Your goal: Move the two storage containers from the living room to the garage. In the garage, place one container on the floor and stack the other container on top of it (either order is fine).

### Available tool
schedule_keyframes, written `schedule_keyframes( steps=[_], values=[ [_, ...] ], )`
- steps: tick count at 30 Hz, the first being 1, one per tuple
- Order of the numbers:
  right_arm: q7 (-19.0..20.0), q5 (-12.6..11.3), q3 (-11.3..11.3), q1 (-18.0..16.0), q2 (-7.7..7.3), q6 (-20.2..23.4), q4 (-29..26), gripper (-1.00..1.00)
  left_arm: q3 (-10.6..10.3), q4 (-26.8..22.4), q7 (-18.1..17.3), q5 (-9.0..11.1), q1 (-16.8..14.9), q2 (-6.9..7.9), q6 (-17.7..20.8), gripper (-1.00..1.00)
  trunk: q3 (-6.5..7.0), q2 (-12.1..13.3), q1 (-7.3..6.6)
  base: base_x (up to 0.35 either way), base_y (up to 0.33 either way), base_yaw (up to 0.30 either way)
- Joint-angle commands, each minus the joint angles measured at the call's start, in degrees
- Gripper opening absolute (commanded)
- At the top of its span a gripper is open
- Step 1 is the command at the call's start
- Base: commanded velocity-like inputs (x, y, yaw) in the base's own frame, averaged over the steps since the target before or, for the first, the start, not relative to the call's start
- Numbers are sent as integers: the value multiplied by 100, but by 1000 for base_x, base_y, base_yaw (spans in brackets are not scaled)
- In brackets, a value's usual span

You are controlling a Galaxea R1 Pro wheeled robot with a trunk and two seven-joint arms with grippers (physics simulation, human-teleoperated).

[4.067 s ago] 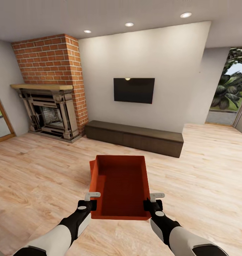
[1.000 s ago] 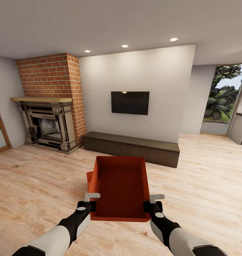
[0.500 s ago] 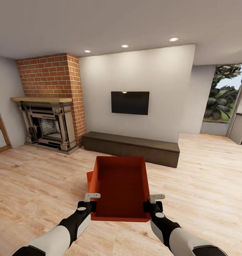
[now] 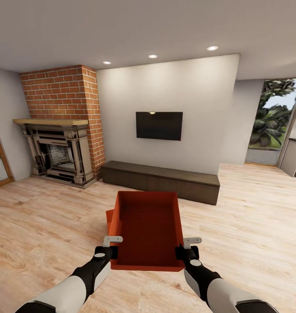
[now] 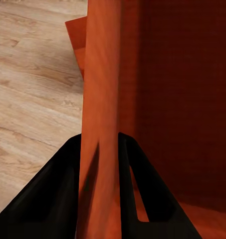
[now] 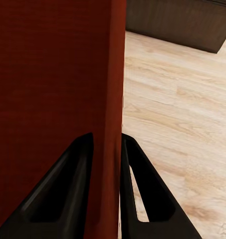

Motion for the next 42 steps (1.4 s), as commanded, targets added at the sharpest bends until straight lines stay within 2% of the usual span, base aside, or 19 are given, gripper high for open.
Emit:
schedule_keyframes(
  steps=[1, 7, 12, 17, 33, 42],
  values=[
    [-63, -32, 31, -2, -3, -9, 29, -100, 93, -31, 138, -104, -9, 23, 4, -100, -10, -8, 1, 0, 0, 0],
    [-65, -32, 32, -2, 3, -11, 29, -100, 101, -29, 156, -75, -9, 23, 13, -100, -10, -8, 1, -64, 0, 0],
    [-69, -32, 32, -2, 3, -17, 29, -100, 103, -23, 164, 135, -9, 23, 16, -100, -10, -8, 1, -288, 0, 0],
    [-72, -32, 32, -2, 3, -20, 29, -100, 96, -22, 168, 244, -9, 23, 16, -100, -10, -8, 1, -337, 0, 0],
    [-68, -39, 32, -2, 3, -16, 29, -100, 78, -32, 163, 254, -9, 23, 12, -100, -10, -8, 1, -343, -6, 17],
    [-63, -41, 32, -2, 3, -11, 29, -100, 76, -38, 165, 249, -9, 23, 4, -100, -10, -8, 1, -57, -13, 248]
  ],
)
